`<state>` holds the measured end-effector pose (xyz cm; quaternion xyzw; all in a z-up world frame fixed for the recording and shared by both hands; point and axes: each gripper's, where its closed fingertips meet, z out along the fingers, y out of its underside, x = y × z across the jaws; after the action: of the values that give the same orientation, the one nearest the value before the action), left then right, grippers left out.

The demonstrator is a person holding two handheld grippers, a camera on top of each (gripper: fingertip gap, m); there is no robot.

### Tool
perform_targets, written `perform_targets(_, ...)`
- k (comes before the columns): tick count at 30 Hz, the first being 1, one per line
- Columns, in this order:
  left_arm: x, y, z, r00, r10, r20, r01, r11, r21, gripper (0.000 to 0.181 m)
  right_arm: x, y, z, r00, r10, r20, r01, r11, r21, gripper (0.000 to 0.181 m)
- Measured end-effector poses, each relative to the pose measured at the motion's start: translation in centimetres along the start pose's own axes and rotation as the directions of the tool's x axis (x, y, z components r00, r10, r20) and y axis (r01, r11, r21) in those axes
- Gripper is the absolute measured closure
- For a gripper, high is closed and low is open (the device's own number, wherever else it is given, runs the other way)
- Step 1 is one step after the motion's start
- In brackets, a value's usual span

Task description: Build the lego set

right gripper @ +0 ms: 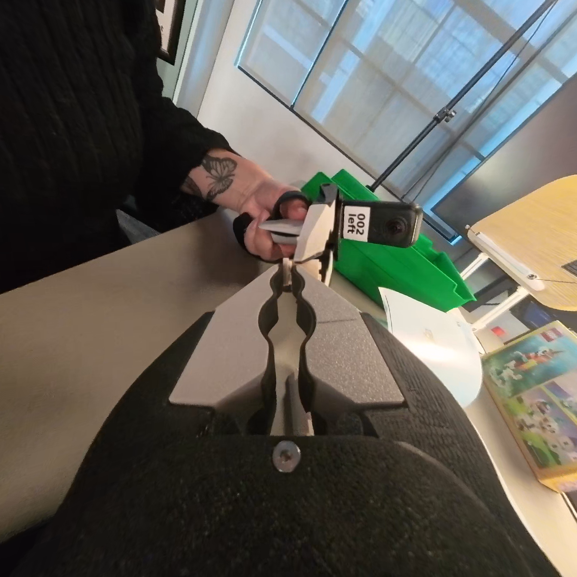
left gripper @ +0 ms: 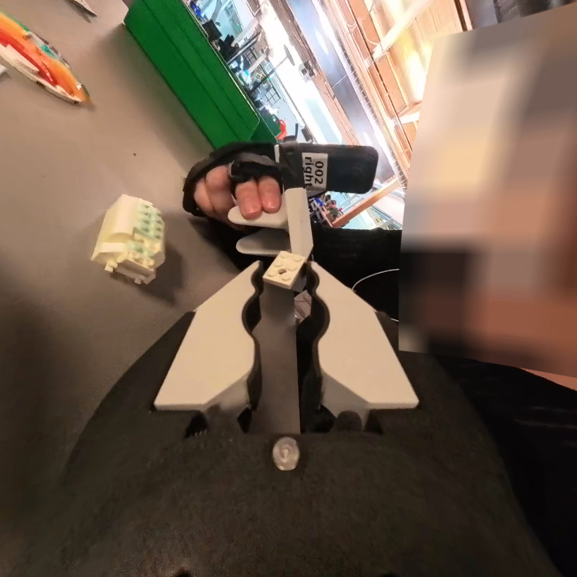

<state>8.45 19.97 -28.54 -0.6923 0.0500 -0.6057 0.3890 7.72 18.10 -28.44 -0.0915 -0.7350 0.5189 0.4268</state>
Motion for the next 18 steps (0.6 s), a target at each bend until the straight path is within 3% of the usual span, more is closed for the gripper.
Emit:
perform_targets(5, 0.8, -0.7, -0.6, 0.997, -0.004, -0.074, 0.008, 0.999, 0.047, 0.164, 0.5, 0.0, -0.2, 0.999, 0.044, -0.009, -0.044, 0.999, 0.013, 0.179)
perform_targets(7, 0.4, -0.7, -0.7, 0.998, 0.055, -0.023, -0.054, 0.997, 0.046, 0.165, 0.7, 0.5, -0.3, 0.997, 0.074, -0.010, -0.074, 0.997, -0.009, 0.178)
perform_targets(9, -0.7, -1.3, -1.0, 0.983, 0.150, 0.104, -0.156, 0.986, 0.051, 0.165, 1.4, 1.4, -0.5, 0.993, 0.111, -0.037, -0.113, 0.992, -0.054, 0.171)
perform_targets(11, -2.3, -1.8, -1.6, 0.920, 0.276, 0.278, -0.288, 0.958, 0.002, 0.165, 2.4, 3.2, -1.0, 0.989, 0.135, -0.067, -0.144, 0.979, -0.144, 0.141)
perform_targets(13, -4.0, -2.1, -2.1, 0.799, 0.414, 0.436, -0.409, 0.906, -0.111, 0.165, 2.7, 5.8, -1.5, 0.983, 0.175, -0.054, -0.184, 0.944, -0.274, 0.124)
perform_targets(16, -5.4, -2.2, -1.9, 0.640, 0.572, 0.513, -0.515, 0.815, -0.266, 0.165, 2.6, 7.9, -2.1, 0.951, 0.308, -0.004, -0.287, 0.883, -0.372, 0.120)
perform_targets(18, -5.8, -2.3, -1.4, 0.590, 0.623, 0.515, -0.545, 0.777, -0.316, 0.165, 2.6, 8.1, -2.1, 0.917, 0.398, 0.024, -0.360, 0.853, -0.379, 0.122)
